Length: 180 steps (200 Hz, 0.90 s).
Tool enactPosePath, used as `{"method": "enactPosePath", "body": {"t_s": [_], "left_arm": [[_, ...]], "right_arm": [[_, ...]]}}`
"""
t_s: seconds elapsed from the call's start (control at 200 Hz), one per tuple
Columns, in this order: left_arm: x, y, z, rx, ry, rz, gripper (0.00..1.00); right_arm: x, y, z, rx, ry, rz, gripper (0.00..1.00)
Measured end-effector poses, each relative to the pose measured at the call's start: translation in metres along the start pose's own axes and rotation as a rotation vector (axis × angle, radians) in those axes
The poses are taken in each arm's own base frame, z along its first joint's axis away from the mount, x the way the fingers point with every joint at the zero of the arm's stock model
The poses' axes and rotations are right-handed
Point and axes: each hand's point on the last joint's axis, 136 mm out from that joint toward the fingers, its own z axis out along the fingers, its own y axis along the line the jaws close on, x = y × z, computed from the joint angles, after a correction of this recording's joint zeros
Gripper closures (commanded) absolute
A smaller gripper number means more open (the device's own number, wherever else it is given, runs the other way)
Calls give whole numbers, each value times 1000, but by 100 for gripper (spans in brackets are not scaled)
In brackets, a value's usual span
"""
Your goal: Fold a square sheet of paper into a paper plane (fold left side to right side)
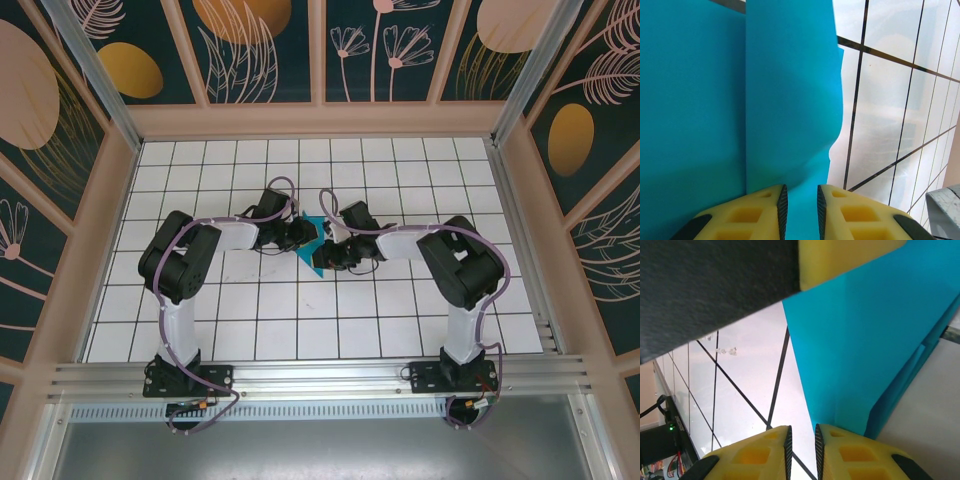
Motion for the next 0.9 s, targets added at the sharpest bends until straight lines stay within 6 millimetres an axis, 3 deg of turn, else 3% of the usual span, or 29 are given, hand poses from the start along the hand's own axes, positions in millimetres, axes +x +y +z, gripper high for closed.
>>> {"method": "enactPosePath", "body": {"t_s": [0.901], "left_arm": [[-1, 0, 0, -8, -3, -1, 74]], "right_arm": [[15, -11, 3, 91, 13, -43, 88]]}}
